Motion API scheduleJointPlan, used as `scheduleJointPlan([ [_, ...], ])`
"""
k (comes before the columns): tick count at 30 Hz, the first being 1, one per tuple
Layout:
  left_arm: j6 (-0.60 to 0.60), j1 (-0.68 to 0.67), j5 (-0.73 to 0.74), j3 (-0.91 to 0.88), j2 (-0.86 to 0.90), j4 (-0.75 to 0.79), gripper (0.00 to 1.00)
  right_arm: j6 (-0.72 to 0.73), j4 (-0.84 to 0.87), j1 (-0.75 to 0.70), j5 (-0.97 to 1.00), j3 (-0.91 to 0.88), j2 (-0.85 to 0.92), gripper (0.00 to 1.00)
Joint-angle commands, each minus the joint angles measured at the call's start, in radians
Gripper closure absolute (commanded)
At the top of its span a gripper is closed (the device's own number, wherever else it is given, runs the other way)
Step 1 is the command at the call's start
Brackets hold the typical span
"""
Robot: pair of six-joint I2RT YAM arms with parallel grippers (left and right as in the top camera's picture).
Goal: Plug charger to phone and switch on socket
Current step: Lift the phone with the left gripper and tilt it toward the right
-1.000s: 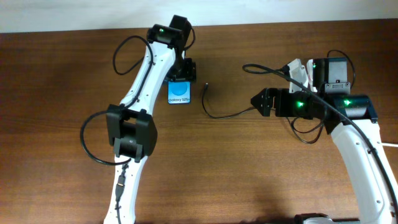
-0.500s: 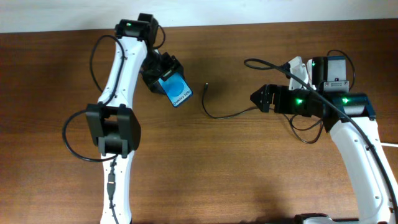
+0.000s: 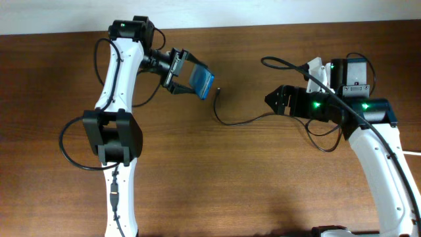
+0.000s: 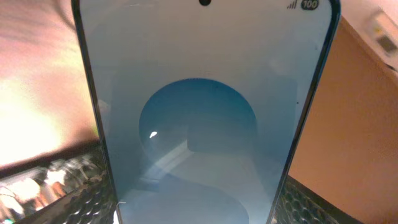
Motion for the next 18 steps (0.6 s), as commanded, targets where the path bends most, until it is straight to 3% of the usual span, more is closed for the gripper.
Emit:
scheduleJointPlan([
  [1,-0.13,0.008,0.136,0.027,-0.006,-0.005,1.0,0.003,0.008,-0.005,0.001,0.022,0.007,0.02],
  [4,-0.222,0.008,0.136,0.027,-0.006,-0.005,1.0,0.003,0.009,-0.005,0.001,0.022,0.007,0.02],
  [9,-0.23,0.008,0.114,0.027,-0.006,-0.004,1.0,0.003,0.018,-0.005,0.001,0.022,0.007,0.02],
  [18,-0.4,-0.034,-0.249,0.027,-0.006,-0.004,1.0,0.094,0.066,0.026,-0.005,0.022,0.014,0.02],
])
